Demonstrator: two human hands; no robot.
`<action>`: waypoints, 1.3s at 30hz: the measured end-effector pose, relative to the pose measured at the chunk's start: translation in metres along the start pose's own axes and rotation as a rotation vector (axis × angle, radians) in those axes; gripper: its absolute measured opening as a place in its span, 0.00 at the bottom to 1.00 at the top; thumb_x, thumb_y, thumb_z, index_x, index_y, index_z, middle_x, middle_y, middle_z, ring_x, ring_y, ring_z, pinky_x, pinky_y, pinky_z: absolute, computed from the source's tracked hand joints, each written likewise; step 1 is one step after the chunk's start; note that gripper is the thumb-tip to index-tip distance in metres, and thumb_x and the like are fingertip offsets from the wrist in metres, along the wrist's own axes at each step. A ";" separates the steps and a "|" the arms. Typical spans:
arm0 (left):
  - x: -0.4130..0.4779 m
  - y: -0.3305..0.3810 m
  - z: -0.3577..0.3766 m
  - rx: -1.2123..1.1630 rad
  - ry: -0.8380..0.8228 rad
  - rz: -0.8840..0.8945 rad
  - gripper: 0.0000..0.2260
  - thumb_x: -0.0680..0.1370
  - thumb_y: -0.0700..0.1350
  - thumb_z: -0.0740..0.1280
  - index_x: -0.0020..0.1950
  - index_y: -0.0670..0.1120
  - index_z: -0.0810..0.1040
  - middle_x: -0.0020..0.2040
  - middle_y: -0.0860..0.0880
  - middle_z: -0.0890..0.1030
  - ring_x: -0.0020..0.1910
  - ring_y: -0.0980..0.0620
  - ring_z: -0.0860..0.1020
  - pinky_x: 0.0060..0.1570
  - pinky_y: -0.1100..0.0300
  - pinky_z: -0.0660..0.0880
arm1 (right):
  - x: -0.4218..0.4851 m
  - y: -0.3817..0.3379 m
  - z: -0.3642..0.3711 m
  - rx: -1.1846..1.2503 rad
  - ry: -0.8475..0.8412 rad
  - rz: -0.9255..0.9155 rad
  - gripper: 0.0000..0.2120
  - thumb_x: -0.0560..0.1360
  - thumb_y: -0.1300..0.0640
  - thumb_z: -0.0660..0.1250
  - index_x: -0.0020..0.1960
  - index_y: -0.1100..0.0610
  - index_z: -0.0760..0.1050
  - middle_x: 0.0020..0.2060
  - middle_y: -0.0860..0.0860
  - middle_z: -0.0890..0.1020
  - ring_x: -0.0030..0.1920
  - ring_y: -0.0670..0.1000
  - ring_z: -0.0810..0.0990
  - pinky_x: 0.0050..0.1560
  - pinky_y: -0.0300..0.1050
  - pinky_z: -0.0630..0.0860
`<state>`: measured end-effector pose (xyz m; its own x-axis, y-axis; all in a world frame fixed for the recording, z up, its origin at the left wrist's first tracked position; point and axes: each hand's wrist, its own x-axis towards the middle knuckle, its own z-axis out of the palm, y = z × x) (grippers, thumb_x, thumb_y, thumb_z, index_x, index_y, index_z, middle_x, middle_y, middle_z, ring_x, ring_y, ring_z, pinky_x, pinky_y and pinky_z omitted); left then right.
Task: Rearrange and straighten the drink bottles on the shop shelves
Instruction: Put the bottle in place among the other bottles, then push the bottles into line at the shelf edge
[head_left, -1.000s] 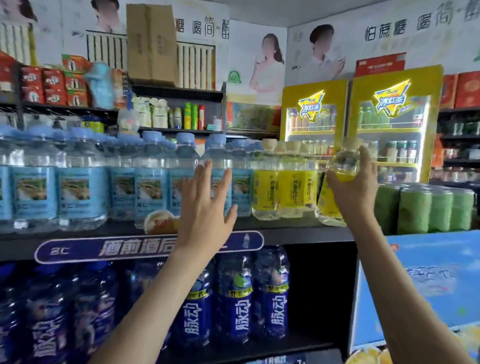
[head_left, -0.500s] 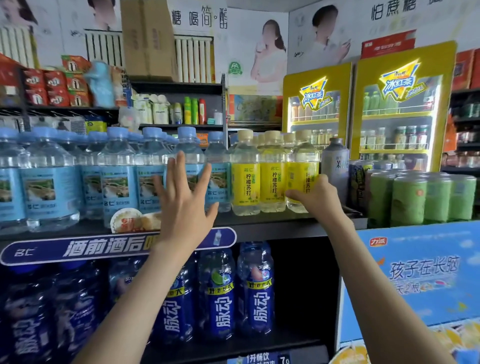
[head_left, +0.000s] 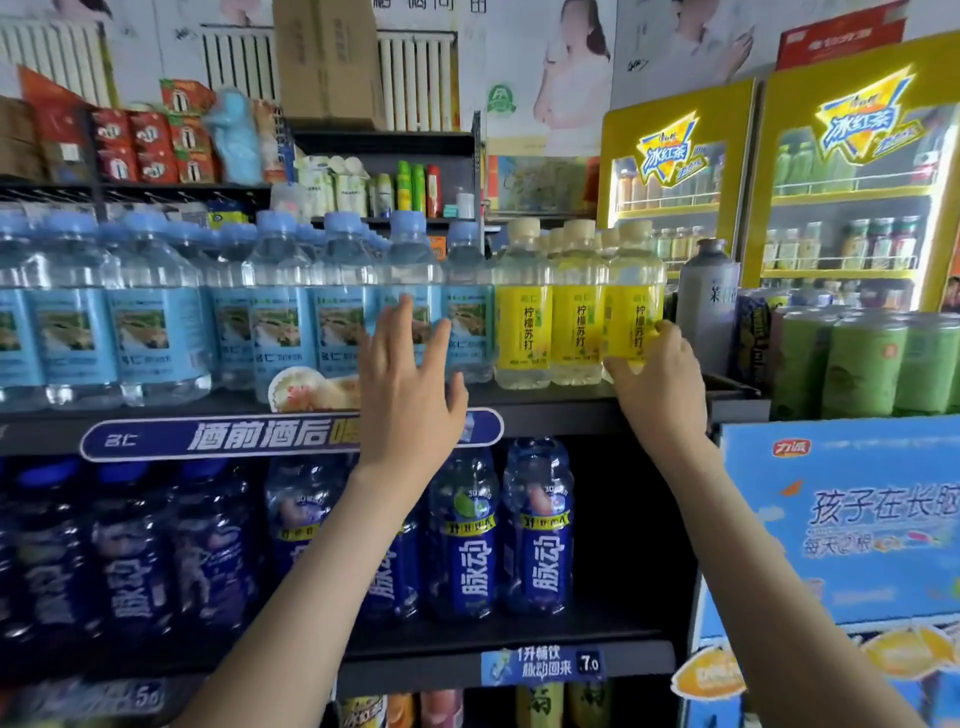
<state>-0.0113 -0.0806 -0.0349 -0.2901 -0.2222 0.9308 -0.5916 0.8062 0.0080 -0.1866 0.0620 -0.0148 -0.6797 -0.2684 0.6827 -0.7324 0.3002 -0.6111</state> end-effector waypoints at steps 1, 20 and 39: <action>-0.010 0.003 -0.002 -0.022 -0.007 -0.010 0.19 0.74 0.44 0.68 0.64 0.40 0.75 0.69 0.36 0.68 0.68 0.35 0.67 0.67 0.42 0.65 | -0.014 -0.002 0.003 0.008 0.046 -0.040 0.24 0.76 0.55 0.66 0.67 0.64 0.64 0.62 0.60 0.73 0.62 0.60 0.70 0.52 0.49 0.67; -0.279 -0.054 -0.033 -0.083 -0.504 -0.151 0.17 0.73 0.43 0.69 0.61 0.40 0.77 0.60 0.42 0.77 0.56 0.43 0.78 0.56 0.51 0.77 | -0.285 0.025 0.127 0.117 -0.506 -0.313 0.12 0.72 0.64 0.68 0.55 0.64 0.74 0.46 0.59 0.79 0.49 0.62 0.76 0.47 0.52 0.73; -0.416 -0.296 -0.079 -0.017 -1.048 -0.427 0.26 0.80 0.48 0.58 0.76 0.44 0.55 0.73 0.45 0.61 0.71 0.46 0.62 0.65 0.55 0.63 | -0.482 -0.080 0.318 0.135 -0.882 0.331 0.29 0.76 0.60 0.66 0.73 0.61 0.58 0.69 0.58 0.67 0.68 0.59 0.66 0.63 0.48 0.67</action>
<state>0.3441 -0.1833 -0.3957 -0.5586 -0.8250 0.0860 -0.7856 0.5595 0.2643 0.1866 -0.1239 -0.4217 -0.5991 -0.7992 -0.0478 -0.4584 0.3913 -0.7980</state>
